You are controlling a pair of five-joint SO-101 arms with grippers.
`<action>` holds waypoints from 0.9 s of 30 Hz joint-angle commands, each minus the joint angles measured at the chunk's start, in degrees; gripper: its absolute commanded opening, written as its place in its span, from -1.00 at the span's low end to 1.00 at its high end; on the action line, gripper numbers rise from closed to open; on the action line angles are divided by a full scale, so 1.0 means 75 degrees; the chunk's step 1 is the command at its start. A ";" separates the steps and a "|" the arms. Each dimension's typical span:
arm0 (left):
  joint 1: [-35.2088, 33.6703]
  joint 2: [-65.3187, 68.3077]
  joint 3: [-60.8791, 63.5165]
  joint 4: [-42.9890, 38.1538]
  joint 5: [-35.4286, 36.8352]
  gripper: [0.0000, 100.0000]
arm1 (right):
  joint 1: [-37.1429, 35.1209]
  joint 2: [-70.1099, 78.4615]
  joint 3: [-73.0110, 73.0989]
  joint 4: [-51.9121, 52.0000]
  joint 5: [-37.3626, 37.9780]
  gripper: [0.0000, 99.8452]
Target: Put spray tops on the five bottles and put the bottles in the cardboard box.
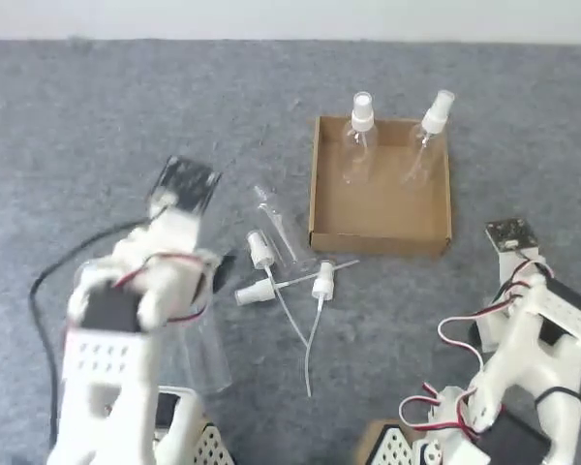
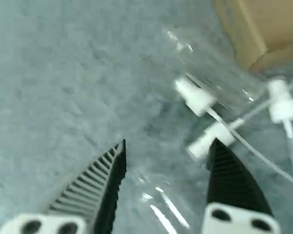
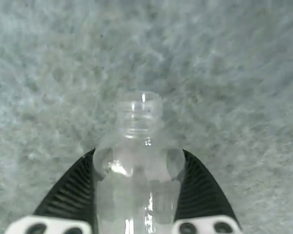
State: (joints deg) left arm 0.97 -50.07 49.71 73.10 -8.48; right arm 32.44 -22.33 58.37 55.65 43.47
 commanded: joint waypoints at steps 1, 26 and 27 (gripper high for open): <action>0.0469 0.1336 -0.0486 -0.0821 0.0961 -0.51 | -0.0088 -0.0475 0.0188 -0.0193 -0.0445 -0.99; 0.0856 0.5978 -0.1401 -0.3528 0.2508 -0.64 | -0.0088 -0.0486 0.1125 -0.1225 -0.0926 -0.99; 0.0856 0.6189 -0.1471 -0.3528 0.2520 -0.64 | -0.0088 -0.0486 0.1137 -0.1225 -0.0926 -0.99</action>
State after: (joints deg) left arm 6.86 -5.67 42.51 47.69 9.36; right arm 32.35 -25.93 66.81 48.09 37.49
